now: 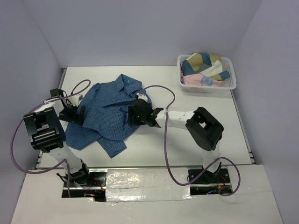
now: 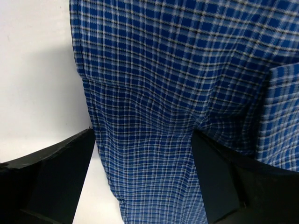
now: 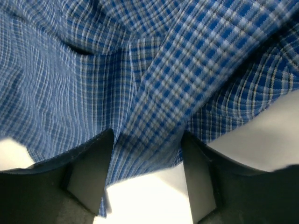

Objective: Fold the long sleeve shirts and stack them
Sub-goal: Flatten the shirt out

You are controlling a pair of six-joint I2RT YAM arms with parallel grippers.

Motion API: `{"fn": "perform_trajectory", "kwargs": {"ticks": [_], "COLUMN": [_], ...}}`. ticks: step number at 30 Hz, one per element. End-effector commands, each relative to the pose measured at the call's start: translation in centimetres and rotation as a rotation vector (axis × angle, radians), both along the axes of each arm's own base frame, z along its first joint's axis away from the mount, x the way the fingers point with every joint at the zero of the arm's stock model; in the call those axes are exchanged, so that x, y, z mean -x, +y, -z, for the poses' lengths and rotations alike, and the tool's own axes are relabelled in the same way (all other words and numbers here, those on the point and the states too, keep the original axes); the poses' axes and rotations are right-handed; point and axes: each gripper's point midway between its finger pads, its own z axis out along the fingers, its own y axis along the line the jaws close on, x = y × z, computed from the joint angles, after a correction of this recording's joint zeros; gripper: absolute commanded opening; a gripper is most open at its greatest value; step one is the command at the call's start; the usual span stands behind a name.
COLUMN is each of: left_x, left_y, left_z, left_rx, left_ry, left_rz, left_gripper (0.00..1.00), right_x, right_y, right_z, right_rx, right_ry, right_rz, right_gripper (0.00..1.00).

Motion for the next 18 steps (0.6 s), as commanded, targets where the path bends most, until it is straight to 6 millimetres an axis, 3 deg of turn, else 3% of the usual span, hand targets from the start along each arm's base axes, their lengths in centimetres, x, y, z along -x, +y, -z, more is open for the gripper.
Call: {"fn": "perform_trajectory", "kwargs": {"ticks": [1, 2, 4, 5, 6, 7, 11, 12, 13, 14, 15, 16, 17, 18], "left_x": [0.7, 1.0, 2.0, 2.3, 2.6, 2.6, 0.0, -2.4, -4.1, -5.7, -9.0, -10.6, -13.2, -13.9], "left_y": [-1.1, -1.4, -2.0, -2.3, -2.6, -2.8, -2.9, -2.1, -1.8, -1.4, -0.2, 0.4, 1.7, 2.1], "left_z": [2.6, 2.9, 3.6, 3.8, 4.0, 4.0, 1.8, -0.4, -2.6, -4.6, -9.2, -12.6, -18.5, -22.3], "left_rx": [0.057, 0.072, 0.1, 0.116, 0.127, 0.134, 0.168, 0.158, 0.151, 0.149, 0.118, 0.097, 0.043, 0.04], "left_ry": [0.04, 0.055, 0.086, 0.098, 0.102, 0.102, 0.006, -0.069, -0.132, -0.19, -0.308, -0.386, -0.523, -0.611], "left_rz": [0.002, 0.007, 0.028, 0.035, 0.048, 0.045, 0.043, 0.037, 0.036, 0.032, 0.003, -0.01, -0.019, -0.064], "left_gripper": [0.93, 0.9, 0.69, 0.58, 0.25, 0.0, 0.0, 0.0, 0.0, 0.0, 0.0, 0.0, 0.0, 0.0], "right_x": [-2.5, -2.6, -2.7, -2.9, -3.4, -3.7, -6.7, -8.2, -10.6, -11.3, -12.9, -14.3, -15.2, -15.8], "right_y": [0.3, 0.2, -0.3, -0.5, -0.8, -0.8, -1.4, -1.0, -2.4, -2.3, -2.2, -3.5, -4.4, -5.3], "right_z": [-1.7, -1.7, -1.9, -2.7, -3.2, -4.4, -10.3, -14.1, -16.8, -19.3, -26.5, -27.7, -35.3, -37.6], "right_rx": [-0.001, -0.003, -0.003, -0.013, -0.01, -0.03, -0.145, -0.208, -0.23, -0.257, -0.313, -0.249, -0.296, -0.294], "right_ry": [-0.077, -0.08, -0.089, -0.098, -0.115, -0.135, -0.222, -0.274, -0.332, -0.357, -0.483, -0.521, -0.659, -0.697], "right_rz": [0.098, 0.101, 0.102, 0.099, 0.092, 0.081, 0.027, 0.014, 0.021, -0.021, -0.028, -0.033, -0.002, 0.015], "right_gripper": [0.49, 0.37, 0.18, 0.03, 0.0, 0.0, 0.0, 0.0, 0.0, 0.0, 0.0, 0.0, 0.0, 0.0]}}
